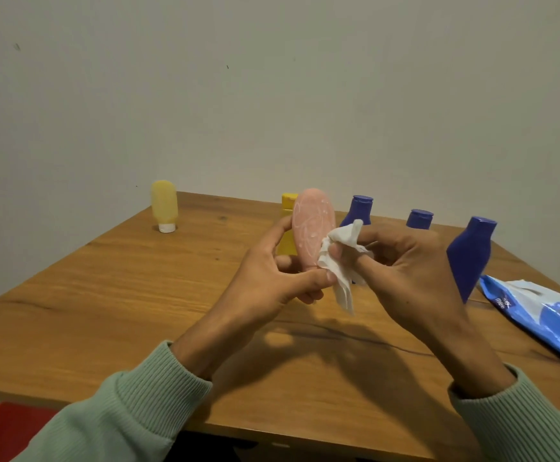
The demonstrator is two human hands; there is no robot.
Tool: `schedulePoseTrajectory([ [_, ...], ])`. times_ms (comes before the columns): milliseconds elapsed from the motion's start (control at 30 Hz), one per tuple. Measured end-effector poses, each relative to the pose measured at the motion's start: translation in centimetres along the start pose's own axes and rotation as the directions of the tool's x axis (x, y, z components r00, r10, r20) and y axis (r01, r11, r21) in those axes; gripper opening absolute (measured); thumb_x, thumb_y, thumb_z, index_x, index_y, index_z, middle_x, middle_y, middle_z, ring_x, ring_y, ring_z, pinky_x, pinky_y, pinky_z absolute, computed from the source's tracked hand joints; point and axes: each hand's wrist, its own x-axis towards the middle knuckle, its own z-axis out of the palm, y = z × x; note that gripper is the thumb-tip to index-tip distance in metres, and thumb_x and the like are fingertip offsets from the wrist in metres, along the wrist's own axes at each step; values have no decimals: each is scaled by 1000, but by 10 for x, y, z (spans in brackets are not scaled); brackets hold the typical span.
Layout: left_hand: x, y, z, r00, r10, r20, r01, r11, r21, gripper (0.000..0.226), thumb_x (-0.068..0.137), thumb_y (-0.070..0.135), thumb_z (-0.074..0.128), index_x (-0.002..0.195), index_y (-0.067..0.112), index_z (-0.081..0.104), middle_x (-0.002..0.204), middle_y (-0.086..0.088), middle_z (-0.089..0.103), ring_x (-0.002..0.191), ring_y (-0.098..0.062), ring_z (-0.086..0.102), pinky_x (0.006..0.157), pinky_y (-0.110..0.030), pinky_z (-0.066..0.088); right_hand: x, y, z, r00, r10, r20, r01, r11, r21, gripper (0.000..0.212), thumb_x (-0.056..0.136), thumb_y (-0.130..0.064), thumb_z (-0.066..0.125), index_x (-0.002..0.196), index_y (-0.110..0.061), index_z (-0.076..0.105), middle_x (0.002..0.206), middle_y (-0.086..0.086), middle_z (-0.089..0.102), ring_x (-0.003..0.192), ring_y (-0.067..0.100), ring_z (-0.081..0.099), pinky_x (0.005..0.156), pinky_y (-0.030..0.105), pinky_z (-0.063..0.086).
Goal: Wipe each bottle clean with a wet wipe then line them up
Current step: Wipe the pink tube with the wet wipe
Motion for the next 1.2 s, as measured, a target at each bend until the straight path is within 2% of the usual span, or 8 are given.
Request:
schedulePoseTrajectory([
  [200, 1, -5, 5, 1000, 2, 24, -2, 1000, -19, 84, 76, 12, 76, 144, 32, 31, 94, -10, 74, 75, -25, 70, 75, -42, 60, -4, 5, -1, 997, -63, 43, 63, 998, -2, 17, 80, -24, 70, 97, -23, 69, 85, -15, 66, 81, 0, 61, 65, 9, 48],
  [333, 1, -8, 8, 997, 10, 73, -11, 1000, 25, 84, 76, 14, 74, 145, 31, 28, 104, -12, 72, 82, -25, 72, 75, -40, 60, -3, 7, -5, 988, -99, 116, 99, 995, 7, 11, 78, -23, 71, 88, -26, 67, 80, -16, 64, 79, 3, 60, 63, 9, 46],
  [533, 1, -9, 10, 994, 65, 87, -66, 998, 7, 82, 76, 3, 74, 141, 31, 31, 112, -13, 69, 92, -24, 72, 80, -43, 59, -6, 8, -3, 992, -124, 22, 124, 992, 8, 18, 80, -21, 73, 95, -26, 66, 86, -16, 65, 82, 3, 61, 67, 13, 50],
  [667, 1, -10, 12, 991, 108, 82, -110, 994, 26, 76, 78, 0, 72, 130, 41, 34, 112, -10, 69, 91, -23, 72, 77, -43, 60, -6, 7, -4, 973, -206, 101, 208, 978, -9, 21, 79, -22, 70, 99, -27, 65, 88, -15, 63, 85, 4, 60, 69, 11, 49],
  [833, 2, -11, 12, 987, 114, 117, -119, 992, 37, 77, 78, 0, 74, 135, 36, 35, 102, -12, 72, 83, -26, 73, 71, -38, 61, -2, 9, -4, 979, -197, -54, 193, 979, -62, 21, 79, -25, 67, 99, -17, 68, 88, -5, 67, 82, 6, 61, 66, 15, 51],
  [1000, 1, -11, 14, 987, 113, 117, -123, 989, 82, 76, 80, -5, 70, 138, 29, 34, 105, -12, 69, 84, -27, 72, 71, -40, 61, -4, 9, -4, 975, -189, 118, 197, 979, -59, 26, 78, -14, 72, 102, -23, 66, 91, -17, 61, 92, 1, 58, 75, 8, 47],
  [1100, 0, -13, 17, 985, 124, 121, -139, 983, 124, 79, 80, 0, 73, 143, 26, 33, 104, -9, 70, 88, -24, 71, 70, -37, 61, -5, 10, -3, 980, -200, 1, 199, 975, -95, 23, 78, -12, 73, 100, -15, 68, 90, -10, 63, 86, -2, 59, 72, 6, 47],
  [1200, 0, -14, 17, 987, 127, 96, -139, 981, 133, 79, 79, 3, 75, 143, 26, 34, 100, -7, 71, 84, -22, 72, 67, -34, 60, -7, 4, 2, 969, -245, -42, 239, 964, -118, 25, 77, -15, 68, 99, -24, 61, 89, -22, 54, 89, -12, 55, 74, 2, 44],
])
